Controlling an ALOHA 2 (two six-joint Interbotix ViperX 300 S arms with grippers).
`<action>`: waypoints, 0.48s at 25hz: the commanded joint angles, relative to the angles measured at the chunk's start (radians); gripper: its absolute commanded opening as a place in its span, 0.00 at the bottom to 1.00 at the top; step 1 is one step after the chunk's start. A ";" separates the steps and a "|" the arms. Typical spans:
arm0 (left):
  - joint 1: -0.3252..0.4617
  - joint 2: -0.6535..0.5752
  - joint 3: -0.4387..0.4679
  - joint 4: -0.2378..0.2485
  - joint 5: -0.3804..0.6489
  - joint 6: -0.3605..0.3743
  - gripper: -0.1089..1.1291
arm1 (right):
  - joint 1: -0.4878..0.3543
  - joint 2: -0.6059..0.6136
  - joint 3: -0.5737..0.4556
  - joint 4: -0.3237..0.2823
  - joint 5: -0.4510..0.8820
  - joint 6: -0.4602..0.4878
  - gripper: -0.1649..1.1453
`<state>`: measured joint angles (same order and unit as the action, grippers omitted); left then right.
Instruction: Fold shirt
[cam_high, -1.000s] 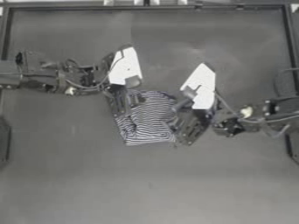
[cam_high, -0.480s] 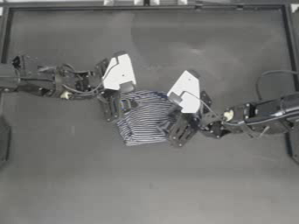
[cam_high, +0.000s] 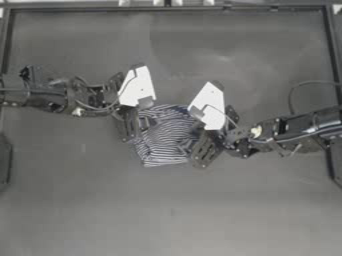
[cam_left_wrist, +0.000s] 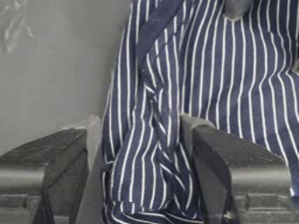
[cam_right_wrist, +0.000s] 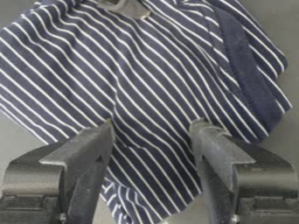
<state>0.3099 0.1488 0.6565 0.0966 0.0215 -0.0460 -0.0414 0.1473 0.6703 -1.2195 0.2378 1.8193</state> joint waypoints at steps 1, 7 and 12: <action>-0.012 -0.012 -0.003 0.000 0.003 -0.003 0.81 | 0.015 -0.011 -0.006 0.003 -0.002 -0.002 0.79; -0.057 -0.012 -0.008 -0.015 0.003 -0.003 0.81 | 0.046 -0.011 0.003 0.034 0.002 -0.008 0.79; -0.091 -0.012 -0.008 -0.038 0.003 -0.003 0.81 | 0.089 -0.011 0.005 0.052 0.018 -0.012 0.79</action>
<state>0.2424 0.1488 0.6550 0.0675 0.0230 -0.0476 0.0245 0.1473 0.6780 -1.1720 0.2516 1.8086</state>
